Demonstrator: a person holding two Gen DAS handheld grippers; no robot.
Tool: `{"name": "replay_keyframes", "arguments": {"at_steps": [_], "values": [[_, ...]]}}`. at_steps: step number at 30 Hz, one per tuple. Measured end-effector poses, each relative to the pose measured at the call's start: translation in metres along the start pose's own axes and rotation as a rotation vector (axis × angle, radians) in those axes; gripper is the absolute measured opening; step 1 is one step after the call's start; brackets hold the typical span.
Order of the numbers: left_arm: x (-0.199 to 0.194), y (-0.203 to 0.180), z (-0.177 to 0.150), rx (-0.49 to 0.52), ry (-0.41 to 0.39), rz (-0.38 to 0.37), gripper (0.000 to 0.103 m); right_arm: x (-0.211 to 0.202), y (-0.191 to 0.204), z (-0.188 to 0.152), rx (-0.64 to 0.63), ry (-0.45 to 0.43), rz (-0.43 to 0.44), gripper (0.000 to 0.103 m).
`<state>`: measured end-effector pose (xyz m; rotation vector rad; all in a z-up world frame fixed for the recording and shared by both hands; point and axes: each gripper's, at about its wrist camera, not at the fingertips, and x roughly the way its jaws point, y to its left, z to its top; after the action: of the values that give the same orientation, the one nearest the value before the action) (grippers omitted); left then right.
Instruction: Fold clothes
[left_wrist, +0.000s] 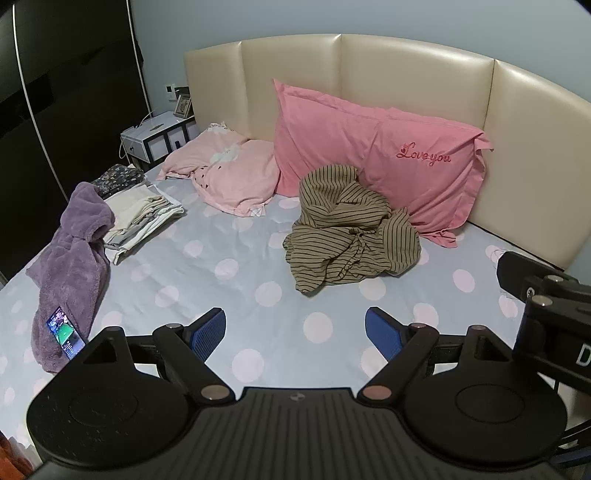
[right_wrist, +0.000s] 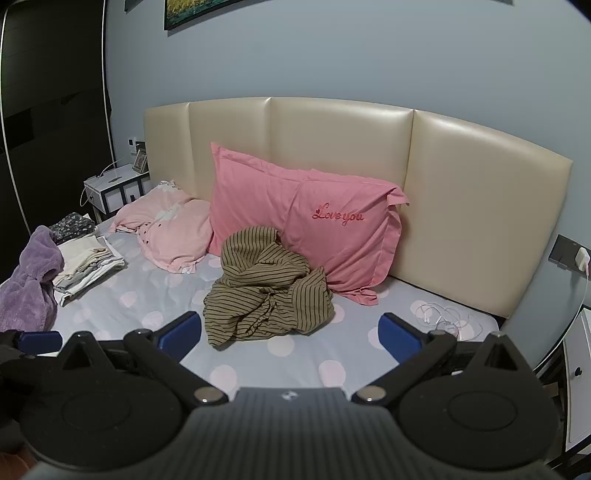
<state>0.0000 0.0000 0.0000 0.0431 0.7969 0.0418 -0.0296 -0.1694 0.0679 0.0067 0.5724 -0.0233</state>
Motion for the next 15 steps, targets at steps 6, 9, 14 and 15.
{"name": "replay_keyframes", "arguments": {"at_steps": [6,9,14,15], "values": [[0.0004,0.0008,0.0005,-0.002,-0.003,-0.003,0.083,0.0027,-0.0018,0.0027,-0.001,0.002,0.000,0.102],[0.0005,0.0012,0.0007,-0.004,-0.005,-0.005,0.083,0.0044,-0.0014,0.0039,-0.002,0.005,0.001,0.102],[0.0019,0.0002,0.0012,-0.003,-0.004,-0.005,0.083,0.0004,-0.0046,0.0030,-0.003,0.006,0.002,0.103],[0.0023,-0.0002,0.0014,-0.002,-0.003,-0.005,0.083,0.0006,-0.0045,0.0034,-0.003,0.007,0.003,0.102]]}}
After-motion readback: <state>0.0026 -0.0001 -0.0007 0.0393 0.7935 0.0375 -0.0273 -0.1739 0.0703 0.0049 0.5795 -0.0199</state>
